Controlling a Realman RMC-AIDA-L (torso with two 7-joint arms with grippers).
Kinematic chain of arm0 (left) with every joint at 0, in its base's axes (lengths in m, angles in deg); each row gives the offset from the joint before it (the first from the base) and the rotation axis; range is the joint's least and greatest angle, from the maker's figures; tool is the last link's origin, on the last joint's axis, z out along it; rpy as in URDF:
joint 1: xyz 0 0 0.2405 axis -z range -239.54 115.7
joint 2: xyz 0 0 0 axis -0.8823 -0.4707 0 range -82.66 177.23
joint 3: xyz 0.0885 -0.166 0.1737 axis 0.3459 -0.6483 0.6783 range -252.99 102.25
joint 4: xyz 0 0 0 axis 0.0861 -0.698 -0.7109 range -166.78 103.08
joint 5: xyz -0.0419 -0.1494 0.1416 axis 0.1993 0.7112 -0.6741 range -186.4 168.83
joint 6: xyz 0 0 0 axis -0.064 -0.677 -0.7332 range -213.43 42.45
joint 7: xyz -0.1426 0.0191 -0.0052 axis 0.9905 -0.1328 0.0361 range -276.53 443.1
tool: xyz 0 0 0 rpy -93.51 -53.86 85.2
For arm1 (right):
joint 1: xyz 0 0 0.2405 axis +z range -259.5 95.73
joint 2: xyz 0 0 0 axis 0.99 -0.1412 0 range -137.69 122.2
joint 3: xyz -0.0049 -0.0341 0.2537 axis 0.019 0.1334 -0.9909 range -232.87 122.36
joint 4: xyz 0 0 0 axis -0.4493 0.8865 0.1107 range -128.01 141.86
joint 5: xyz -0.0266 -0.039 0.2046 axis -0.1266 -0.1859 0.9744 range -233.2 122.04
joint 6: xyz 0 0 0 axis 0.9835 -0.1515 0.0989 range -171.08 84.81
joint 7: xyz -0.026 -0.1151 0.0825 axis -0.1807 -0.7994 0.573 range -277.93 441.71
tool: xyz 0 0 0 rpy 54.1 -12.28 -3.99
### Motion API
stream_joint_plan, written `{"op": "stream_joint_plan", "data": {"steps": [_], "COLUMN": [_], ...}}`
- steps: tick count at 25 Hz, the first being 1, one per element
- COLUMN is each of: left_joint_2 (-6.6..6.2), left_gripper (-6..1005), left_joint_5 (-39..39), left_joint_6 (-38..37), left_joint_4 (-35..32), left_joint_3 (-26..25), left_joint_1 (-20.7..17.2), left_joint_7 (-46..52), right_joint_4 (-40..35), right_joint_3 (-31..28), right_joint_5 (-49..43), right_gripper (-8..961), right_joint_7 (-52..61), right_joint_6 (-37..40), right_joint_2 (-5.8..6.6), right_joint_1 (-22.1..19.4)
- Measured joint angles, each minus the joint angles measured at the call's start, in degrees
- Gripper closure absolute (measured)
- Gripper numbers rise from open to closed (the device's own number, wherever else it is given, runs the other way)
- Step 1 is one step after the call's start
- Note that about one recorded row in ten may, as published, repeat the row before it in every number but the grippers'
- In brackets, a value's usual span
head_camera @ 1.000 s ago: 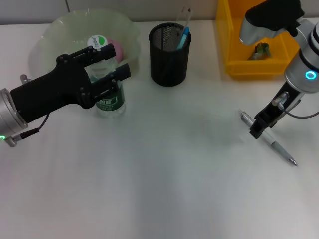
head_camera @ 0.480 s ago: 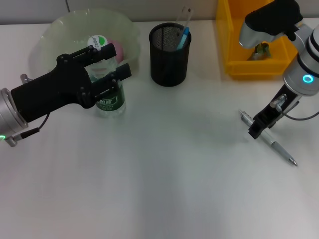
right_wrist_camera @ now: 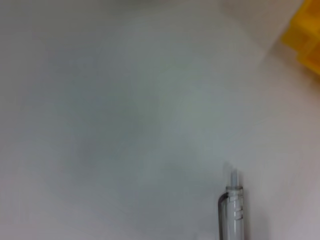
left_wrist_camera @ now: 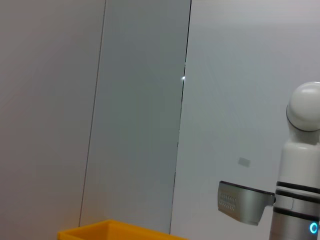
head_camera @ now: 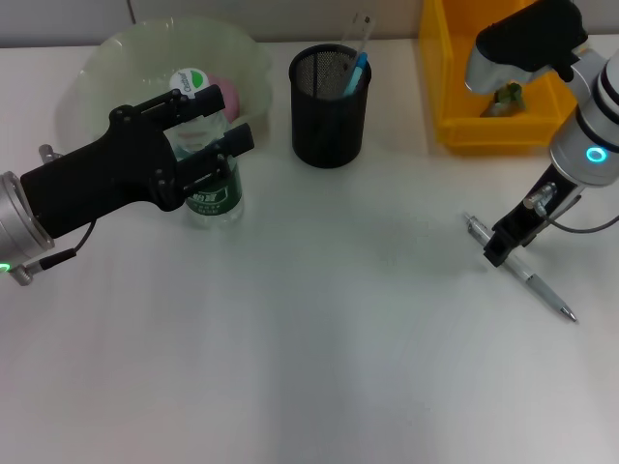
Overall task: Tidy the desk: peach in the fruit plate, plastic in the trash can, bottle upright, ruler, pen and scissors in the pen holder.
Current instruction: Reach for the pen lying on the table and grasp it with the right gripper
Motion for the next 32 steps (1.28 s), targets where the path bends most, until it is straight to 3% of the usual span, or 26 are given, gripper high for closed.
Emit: {"op": "stream_joint_plan", "data": {"steps": [23, 32], "left_joint_2": [0.0, 0.0], "left_gripper": [413, 412], "left_joint_5": [0.0, 0.35], "left_joint_6": [0.1, -0.09], "left_joint_4": [0.0, 0.0], "left_joint_3": [0.0, 0.0], "left_joint_1": [0.36, -0.05], "left_joint_7": [0.09, 0.09], "right_joint_4": [0.7, 2.05], "right_joint_3": [2.11, 2.11], "right_joint_5": [0.39, 0.45], "right_gripper": [516, 568], "right_joint_7": [-0.09, -0.13], "right_joint_6": [-1.52, -1.47], "right_joint_2": [-0.29, -0.27], "right_joint_1": [0.43, 0.67]}}
